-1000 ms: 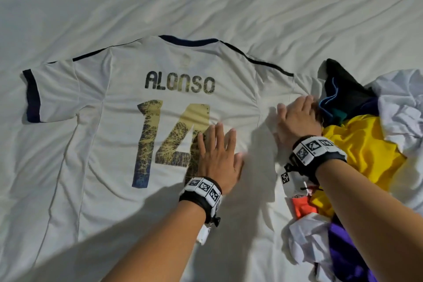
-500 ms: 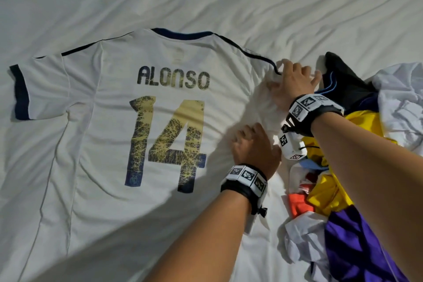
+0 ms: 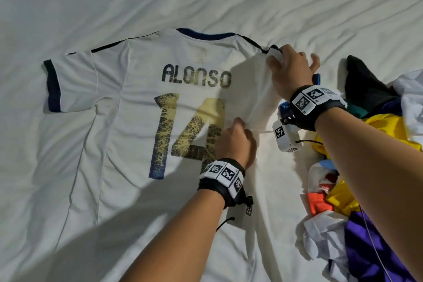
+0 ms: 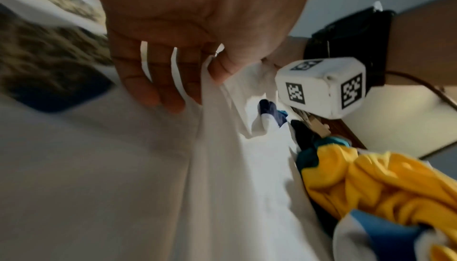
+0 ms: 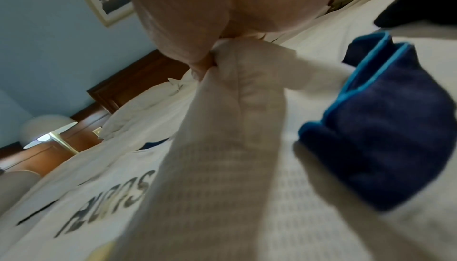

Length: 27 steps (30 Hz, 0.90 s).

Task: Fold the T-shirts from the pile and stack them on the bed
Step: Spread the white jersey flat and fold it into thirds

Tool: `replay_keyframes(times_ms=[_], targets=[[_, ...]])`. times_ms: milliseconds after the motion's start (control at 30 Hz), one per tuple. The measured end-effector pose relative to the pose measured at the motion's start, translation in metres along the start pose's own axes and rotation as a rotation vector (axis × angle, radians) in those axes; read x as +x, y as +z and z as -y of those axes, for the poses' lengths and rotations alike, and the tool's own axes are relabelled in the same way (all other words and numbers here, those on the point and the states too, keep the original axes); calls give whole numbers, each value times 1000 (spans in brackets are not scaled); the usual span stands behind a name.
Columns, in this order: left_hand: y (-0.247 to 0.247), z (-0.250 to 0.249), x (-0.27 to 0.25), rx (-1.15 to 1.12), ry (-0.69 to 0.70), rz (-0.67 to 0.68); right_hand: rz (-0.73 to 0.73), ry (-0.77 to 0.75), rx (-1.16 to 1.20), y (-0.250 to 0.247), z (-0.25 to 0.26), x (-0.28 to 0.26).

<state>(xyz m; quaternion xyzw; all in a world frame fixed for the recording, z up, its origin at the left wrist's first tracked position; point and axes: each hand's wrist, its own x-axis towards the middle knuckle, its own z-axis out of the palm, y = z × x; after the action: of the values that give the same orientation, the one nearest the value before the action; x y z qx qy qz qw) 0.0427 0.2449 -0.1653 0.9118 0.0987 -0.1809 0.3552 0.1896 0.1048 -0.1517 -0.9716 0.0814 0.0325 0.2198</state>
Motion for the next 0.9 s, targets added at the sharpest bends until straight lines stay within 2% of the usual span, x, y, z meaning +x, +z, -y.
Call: replay_keyframes(times_ms=[100, 333, 500, 600, 700, 833, 900], targets=[[-21, 18, 2, -71, -86, -6, -3, -32, 8, 11, 28, 6], [-41, 56, 11, -126, -138, -73, 37, -67, -56, 47, 76, 18], [-41, 70, 18, -62, -141, -108, 89, -35, -159, 62, 88, 19], [-42, 75, 14, 36, -89, -160, 81, -39, -149, 63, 87, 6], [-40, 83, 5, 131, 60, -251, -5, -55, -54, 56, 81, -25], [-45, 101, -20, 476, 166, -164, -48, -26, 102, 53, 52, -107], [-50, 113, -43, 529, 222, -124, -12, 7, 128, 61, 30, -162]])
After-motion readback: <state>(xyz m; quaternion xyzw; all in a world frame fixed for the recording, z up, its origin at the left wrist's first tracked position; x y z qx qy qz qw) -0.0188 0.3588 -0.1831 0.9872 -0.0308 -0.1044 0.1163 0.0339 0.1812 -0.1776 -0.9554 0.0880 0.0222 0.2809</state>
